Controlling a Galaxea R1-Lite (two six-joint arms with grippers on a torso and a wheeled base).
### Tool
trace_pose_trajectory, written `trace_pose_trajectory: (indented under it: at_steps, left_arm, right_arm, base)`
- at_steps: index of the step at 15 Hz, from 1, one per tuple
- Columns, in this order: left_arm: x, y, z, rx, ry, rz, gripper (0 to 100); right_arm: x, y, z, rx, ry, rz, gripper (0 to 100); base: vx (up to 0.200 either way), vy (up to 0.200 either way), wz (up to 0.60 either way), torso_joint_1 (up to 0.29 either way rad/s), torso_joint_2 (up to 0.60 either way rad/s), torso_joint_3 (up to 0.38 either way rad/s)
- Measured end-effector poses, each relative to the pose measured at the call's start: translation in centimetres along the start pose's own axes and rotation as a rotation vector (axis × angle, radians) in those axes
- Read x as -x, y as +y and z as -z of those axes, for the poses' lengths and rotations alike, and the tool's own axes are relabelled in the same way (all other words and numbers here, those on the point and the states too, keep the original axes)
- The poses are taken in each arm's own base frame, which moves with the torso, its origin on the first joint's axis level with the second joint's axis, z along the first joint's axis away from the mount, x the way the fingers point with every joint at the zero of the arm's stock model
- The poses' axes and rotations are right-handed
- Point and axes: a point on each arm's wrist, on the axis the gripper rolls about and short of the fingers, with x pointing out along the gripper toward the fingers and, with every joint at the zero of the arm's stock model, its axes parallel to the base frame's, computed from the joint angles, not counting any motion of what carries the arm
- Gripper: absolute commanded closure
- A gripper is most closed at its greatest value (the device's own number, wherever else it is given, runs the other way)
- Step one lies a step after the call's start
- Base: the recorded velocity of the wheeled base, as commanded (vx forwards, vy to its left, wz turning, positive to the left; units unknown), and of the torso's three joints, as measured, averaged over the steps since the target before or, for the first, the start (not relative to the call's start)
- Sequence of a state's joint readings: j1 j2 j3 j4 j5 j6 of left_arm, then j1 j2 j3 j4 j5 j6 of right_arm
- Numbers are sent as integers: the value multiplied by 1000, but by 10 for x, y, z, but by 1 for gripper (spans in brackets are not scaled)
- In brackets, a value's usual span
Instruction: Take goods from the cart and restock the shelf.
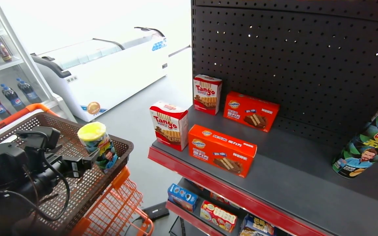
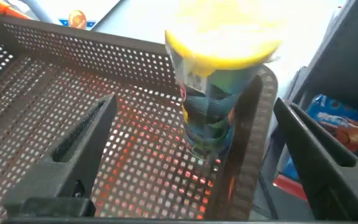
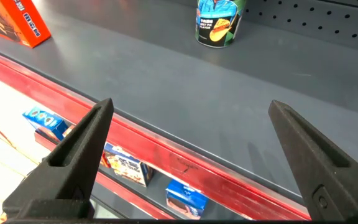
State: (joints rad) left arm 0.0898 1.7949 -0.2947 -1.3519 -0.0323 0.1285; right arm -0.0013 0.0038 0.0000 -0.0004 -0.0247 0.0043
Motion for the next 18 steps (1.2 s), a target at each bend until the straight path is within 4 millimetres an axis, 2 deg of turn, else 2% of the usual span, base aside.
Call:
trace_pose_trajectory:
  at_steps: [5,9,10,15,18]
  left_arm:
    - [-64,-4,19,-10,-43,9,0]
    - [-95,-11,32,-12,-52,37,0]
    - [-102,-12,33,-13,-63,48,100]
    - [-116,-13,37,-20,-70,62,100]
    - [-110,-14,18,-23,-123,61,100]
  right_arm:
    - [0,0,0,0,0,0,0]
    - [0,0,0,0,0,0,0]
    - [0,0,0,0,0,0,0]
    - [0,0,0,0,-1,1,0]
    - [0,0,0,0,0,0,0]
  base:
    - [0,0,0,0,0,0]
    - [0,0,0,0,0,0]
    - [0,0,0,0,0,0]
    - [0,0,0,0,0,0]
    - [0,0,0,0,0,0]
